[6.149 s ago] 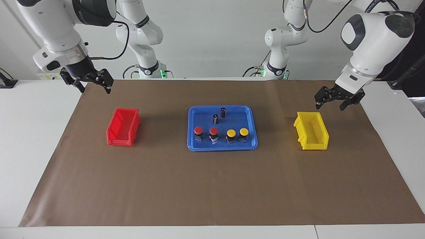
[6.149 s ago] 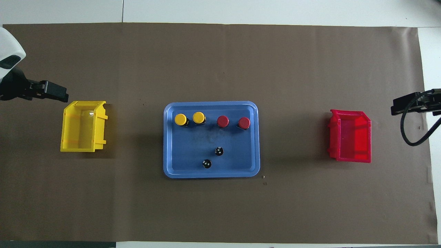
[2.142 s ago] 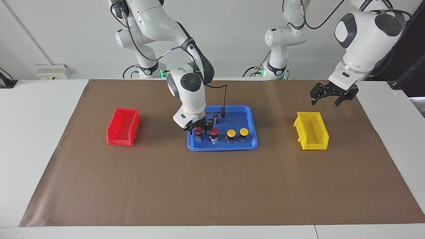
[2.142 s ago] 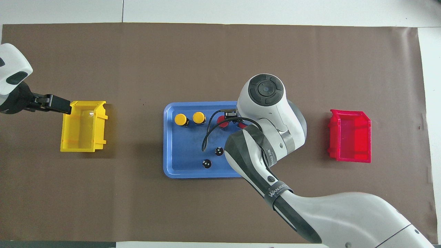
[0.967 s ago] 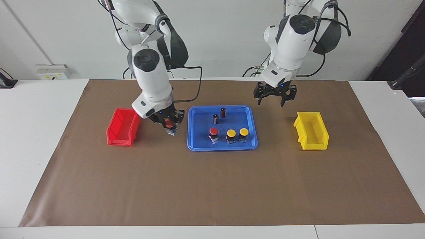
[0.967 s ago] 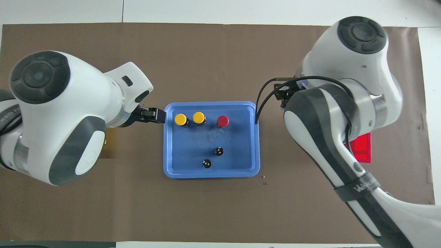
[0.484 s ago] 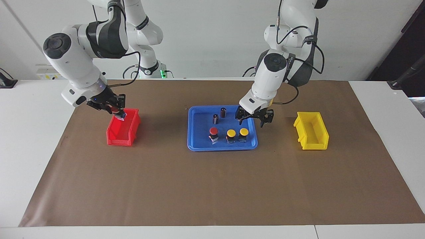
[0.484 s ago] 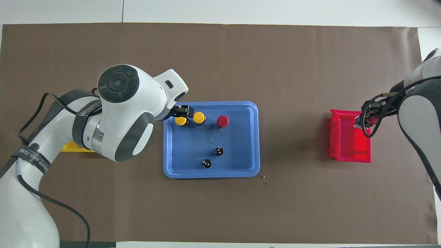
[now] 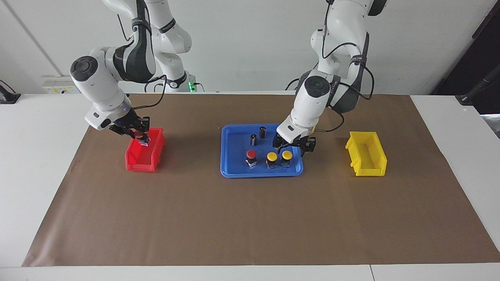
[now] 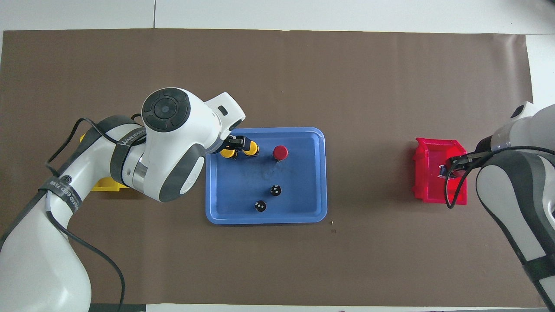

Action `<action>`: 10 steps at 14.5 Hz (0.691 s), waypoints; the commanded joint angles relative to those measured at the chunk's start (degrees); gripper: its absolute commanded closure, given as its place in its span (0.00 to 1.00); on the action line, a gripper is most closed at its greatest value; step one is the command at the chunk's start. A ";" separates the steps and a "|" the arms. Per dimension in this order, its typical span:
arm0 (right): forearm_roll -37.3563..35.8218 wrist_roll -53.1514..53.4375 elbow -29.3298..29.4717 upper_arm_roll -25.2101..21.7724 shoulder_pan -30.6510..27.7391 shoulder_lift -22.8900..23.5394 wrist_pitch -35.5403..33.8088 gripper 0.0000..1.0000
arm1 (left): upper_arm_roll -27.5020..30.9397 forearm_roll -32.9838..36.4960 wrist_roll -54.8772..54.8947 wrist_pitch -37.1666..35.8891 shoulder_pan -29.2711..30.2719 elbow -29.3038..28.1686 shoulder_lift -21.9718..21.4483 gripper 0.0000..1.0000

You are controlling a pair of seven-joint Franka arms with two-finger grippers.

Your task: Sort red and yellow buttons by color

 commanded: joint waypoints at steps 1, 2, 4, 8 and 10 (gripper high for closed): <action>0.84 -1.92 -5.50 0.77 -1.07 -3.29 4.25 0.81 | 0.86 0.07 -2.06 3.49 -0.90 -3.58 -0.82 0.08; 0.84 -1.92 -5.59 0.77 -0.97 -3.20 4.34 0.81 | 0.86 0.07 -2.33 4.89 -0.90 -4.90 -0.90 0.08; 0.84 -2.01 -7.07 0.77 -0.89 -2.94 5.56 0.81 | 0.86 0.07 -2.94 6.31 -0.90 -6.14 -0.99 0.11; 0.83 -3.06 -10.95 0.86 -0.80 -3.20 10.23 0.81 | 0.86 0.07 -3.30 6.31 -0.81 -6.14 -0.99 0.45; 0.84 -3.15 -11.48 0.86 -0.71 -3.20 11.28 0.81 | 0.86 0.07 -3.30 6.49 -0.64 -6.14 -0.99 0.55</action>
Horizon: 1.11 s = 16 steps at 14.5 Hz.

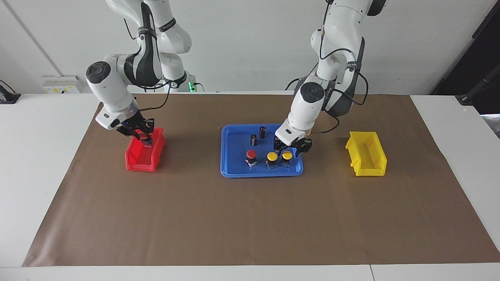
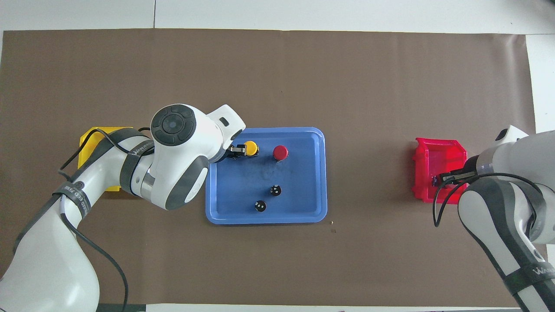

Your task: Sort red and yellow buttons by color

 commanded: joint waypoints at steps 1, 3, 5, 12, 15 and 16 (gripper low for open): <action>0.83 -1.79 -2.74 0.37 -0.43 -1.73 3.12 0.81 | 0.77 0.07 -0.85 1.90 -0.52 -1.56 -0.93 0.57; 0.83 -1.79 -3.53 0.37 0.79 -1.81 3.92 0.81 | 0.77 0.07 -1.02 2.07 -0.52 -1.30 -0.93 0.60; 0.83 -2.06 -3.89 0.37 0.45 -1.46 3.84 0.80 | 0.77 0.07 -1.73 3.12 -0.70 -1.38 -0.84 0.65; 0.83 -1.97 -5.73 0.20 -0.16 -1.90 5.33 0.79 | 0.51 -1.59 -2.17 -15.45 -0.18 5.10 -7.24 0.69; 0.83 -1.70 -6.09 0.29 0.01 -2.16 5.50 0.71 | 1.65 -4.32 6.14 -24.54 5.51 6.71 -12.86 0.69; 0.83 -1.88 -6.00 0.20 -0.16 -2.16 5.42 0.59 | 1.74 -4.33 11.49 -27.60 9.63 6.35 -14.79 0.69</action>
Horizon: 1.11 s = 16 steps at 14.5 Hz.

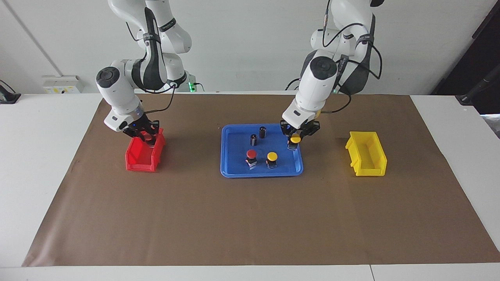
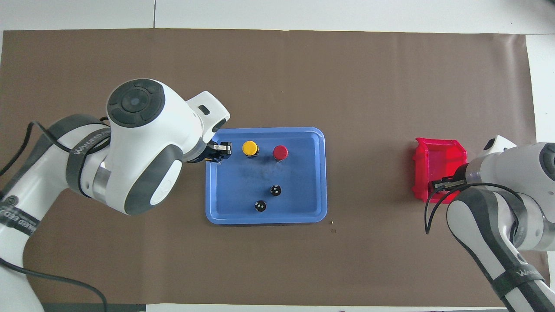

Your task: Sort red and yellow buttons by color

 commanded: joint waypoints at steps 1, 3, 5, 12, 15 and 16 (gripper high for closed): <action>0.83 -1.96 -1.69 0.22 -0.92 -1.92 0.99 0.50 | 0.49 -2.09 15.11 -7.50 11.10 -1.81 -5.87 0.68; 0.83 -1.96 -1.51 0.22 -0.92 -1.84 0.38 0.44 | 0.67 -2.09 25.42 -11.82 19.11 -2.25 -8.25 0.69; 0.75 -2.22 -1.34 0.13 -1.01 -1.84 -0.06 0.44 | 0.76 -2.00 31.59 -11.41 24.31 -4.70 -9.40 0.69; 0.48 -1.96 7.36 0.13 -1.01 0.18 -10.69 0.46 | 0.67 -1.04 23.02 -1.04 26.18 -12.44 -10.82 0.73; 0.04 -1.17 11.13 0.22 -0.22 0.27 -13.85 0.47 | 0.67 0.54 22.48 3.18 27.41 -13.93 -9.23 0.73; 0.04 0.48 14.10 0.57 0.48 1.23 -16.21 0.47 | 0.67 0.72 22.13 3.89 28.11 -14.98 -9.23 0.73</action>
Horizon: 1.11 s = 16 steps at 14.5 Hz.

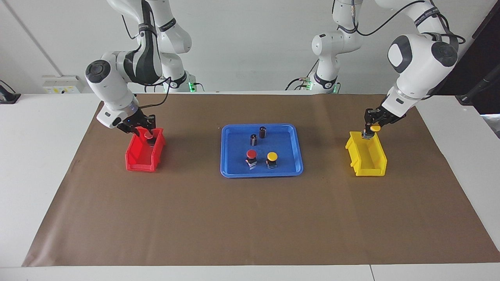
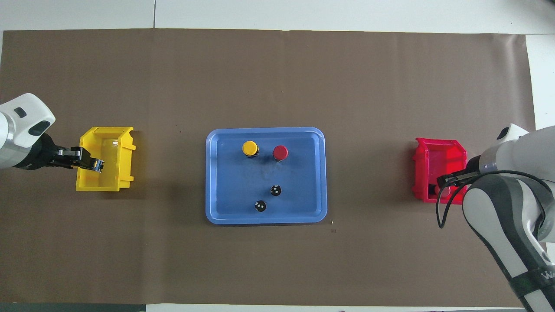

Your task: Sort red and yellow buttons by color

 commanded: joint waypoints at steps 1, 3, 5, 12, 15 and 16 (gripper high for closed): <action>0.53 3.91 9.36 0.74 2.72 3.22 -6.65 0.47 | -0.19 1.12 -1.31 4.08 1.35 -3.42 -0.10 0.73; 0.62 12.77 16.24 0.75 9.48 6.47 -8.09 0.47 | -0.19 1.21 -2.01 7.76 2.23 -6.23 0.34 0.73; 0.89 23.32 18.27 0.83 15.46 8.23 -4.33 0.47 | -0.19 1.21 -3.16 11.72 2.23 -8.51 1.39 0.73; -1.91 47.79 44.81 0.66 34.80 33.26 -1.94 0.47 | -0.19 1.29 -2.99 19.56 2.67 -10.71 6.67 0.72; -5.27 50.35 39.92 0.92 36.05 34.35 7.63 0.46 | -0.19 1.29 -2.11 19.56 2.58 -11.42 6.50 0.72; -5.27 50.35 39.47 0.92 36.23 34.17 7.64 0.46 | -0.19 1.29 -1.67 19.30 2.58 -11.42 6.50 0.72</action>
